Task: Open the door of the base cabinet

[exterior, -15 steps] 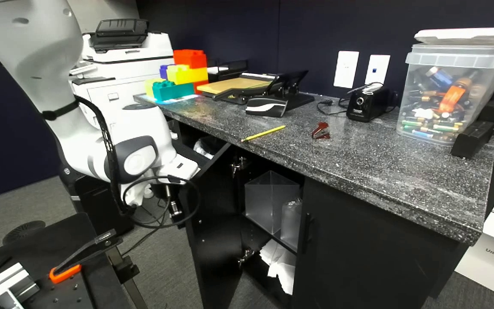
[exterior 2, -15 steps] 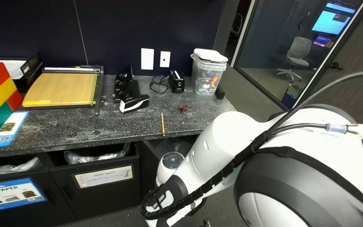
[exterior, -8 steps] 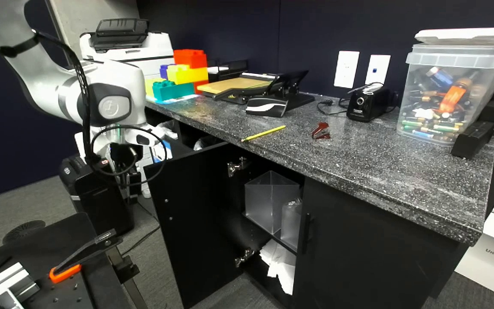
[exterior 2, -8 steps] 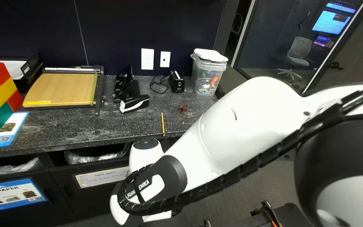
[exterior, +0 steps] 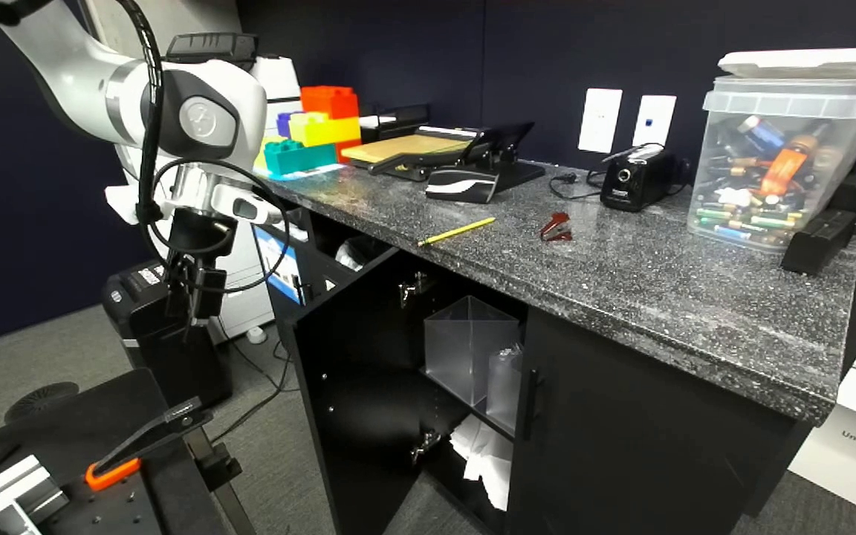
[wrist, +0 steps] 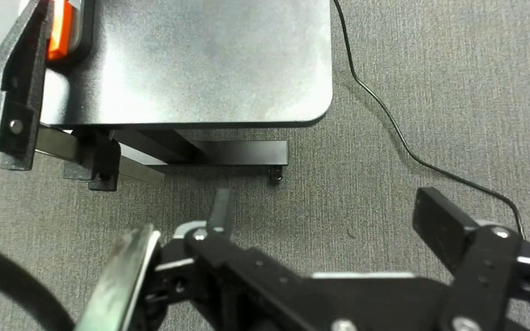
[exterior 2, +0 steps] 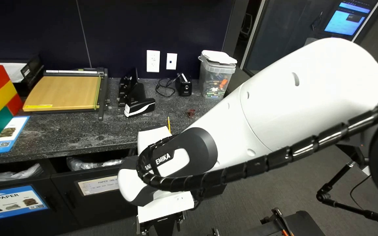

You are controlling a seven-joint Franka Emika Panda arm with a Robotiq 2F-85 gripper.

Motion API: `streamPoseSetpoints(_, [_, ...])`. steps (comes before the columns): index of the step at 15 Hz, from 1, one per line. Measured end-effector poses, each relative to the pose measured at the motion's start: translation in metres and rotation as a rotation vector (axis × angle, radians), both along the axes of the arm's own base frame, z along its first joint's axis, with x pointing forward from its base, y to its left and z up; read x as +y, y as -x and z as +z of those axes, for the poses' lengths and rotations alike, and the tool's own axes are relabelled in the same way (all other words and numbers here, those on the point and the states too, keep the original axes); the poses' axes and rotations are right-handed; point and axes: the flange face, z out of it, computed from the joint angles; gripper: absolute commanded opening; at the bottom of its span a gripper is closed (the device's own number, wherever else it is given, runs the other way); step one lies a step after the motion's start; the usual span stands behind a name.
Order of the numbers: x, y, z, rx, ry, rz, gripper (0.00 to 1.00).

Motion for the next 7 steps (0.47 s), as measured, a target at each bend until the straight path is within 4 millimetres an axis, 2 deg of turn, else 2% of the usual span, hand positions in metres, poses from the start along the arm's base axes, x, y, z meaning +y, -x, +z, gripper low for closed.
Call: streamPoseSetpoints(7, [0.001,0.0032,-0.0075,0.009,0.003,0.003,1.0])
